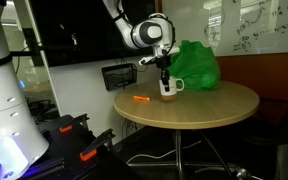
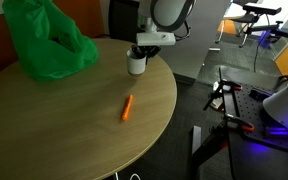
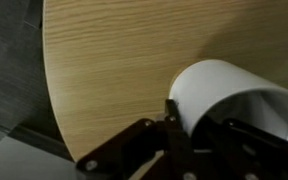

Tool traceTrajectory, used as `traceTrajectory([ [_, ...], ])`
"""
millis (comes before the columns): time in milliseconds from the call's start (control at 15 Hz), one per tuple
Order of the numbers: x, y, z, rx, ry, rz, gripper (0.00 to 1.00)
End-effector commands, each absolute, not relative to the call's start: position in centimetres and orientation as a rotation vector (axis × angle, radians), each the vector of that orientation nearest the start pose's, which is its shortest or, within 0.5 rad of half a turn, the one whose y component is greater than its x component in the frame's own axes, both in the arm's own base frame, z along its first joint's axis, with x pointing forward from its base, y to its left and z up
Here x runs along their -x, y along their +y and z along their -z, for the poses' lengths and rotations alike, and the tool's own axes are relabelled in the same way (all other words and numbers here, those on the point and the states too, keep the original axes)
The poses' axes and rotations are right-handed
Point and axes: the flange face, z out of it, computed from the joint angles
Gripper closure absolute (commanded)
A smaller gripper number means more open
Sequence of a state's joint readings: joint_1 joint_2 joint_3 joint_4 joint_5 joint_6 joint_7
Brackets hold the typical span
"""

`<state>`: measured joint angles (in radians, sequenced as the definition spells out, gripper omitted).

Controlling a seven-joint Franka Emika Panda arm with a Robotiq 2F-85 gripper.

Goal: Move the mug backwards

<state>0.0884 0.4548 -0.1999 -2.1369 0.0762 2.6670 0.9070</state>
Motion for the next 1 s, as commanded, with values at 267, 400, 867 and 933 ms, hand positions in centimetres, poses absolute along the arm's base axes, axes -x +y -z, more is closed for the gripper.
traceTrajectory([
  [267, -60.9, -6.3, -19.9, 2.637, 1.689, 0.121, 0.98],
  [400, -61.7, -5.9, -19.8, 2.64, 1.687, 0.132, 0.98],
  [867, -62.7, -5.5, -19.0, 2.621, 1.716, 0.099, 0.97],
  [933, -62.7, -5.5, -19.0, 2.623, 1.713, 0.102, 0.78],
])
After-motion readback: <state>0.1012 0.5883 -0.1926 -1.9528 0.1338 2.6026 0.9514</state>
